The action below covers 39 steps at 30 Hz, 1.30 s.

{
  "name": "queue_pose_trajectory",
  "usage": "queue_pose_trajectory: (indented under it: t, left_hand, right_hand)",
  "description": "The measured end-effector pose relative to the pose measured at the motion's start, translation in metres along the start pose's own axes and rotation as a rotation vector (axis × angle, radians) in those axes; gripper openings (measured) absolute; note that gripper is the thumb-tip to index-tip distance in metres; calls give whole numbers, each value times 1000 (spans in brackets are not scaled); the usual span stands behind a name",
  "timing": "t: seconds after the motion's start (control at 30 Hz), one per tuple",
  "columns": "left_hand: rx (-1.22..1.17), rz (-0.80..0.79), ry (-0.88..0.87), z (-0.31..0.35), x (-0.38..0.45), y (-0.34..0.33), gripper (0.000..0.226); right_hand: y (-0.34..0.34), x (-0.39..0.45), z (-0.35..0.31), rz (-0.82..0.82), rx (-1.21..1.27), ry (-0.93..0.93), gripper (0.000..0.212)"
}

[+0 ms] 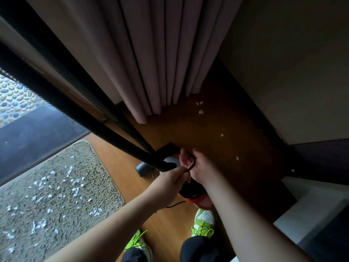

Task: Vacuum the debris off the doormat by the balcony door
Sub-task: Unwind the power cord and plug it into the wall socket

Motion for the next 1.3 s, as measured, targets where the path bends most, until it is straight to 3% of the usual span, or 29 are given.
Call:
queue_pose_trajectory:
  t: [0.07, 0.23, 0.4, 0.53, 0.67, 0.83, 1.03, 1.17, 1.3]
  left_hand:
    - [4, -21, -4, -4, -3, -5, 23]
    - [-66, -65, 54, -8, -3, -7, 23]
    - [-521, -153, 402, -19, -6, -11, 54]
    - [-681, -70, 576, -23, 5, -14, 67]
    - [-548, 138, 706, -39, 24, -26, 53]
    - [-838, 120, 773, -44, 45, -35, 33]
    - [-694, 159, 735, -54, 50, -42, 12]
    - [-624, 153, 668, -55, 50, -39, 13]
    - [-777, 210, 593, -42, 66, -27, 23]
  right_hand:
    - [-7, 8, -8, 80, 7, 17, 19]
    - [-10, 1, -17, 47, -186, 66, 25]
    - [25, -15, -5, 98, -667, 131, 27]
    - [51, -17, 21, 43, -901, 155, 27]
    - [57, -24, 37, 46, -995, 216, 25]
    - [69, -28, 52, 26, -997, 243, 26]
    - [76, -23, 48, -17, -1215, 326, 22]
    - [75, -20, 51, 10, -1260, 342, 14]
    - [75, -14, 64, 22, -1280, 288, 23]
Point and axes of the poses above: each hand's wrist, its own x-axis towards the middle knuckle, its own y-axis out of the back of the hand, z = x × y, the point moved 3 cm from there along x, towards the middle knuckle
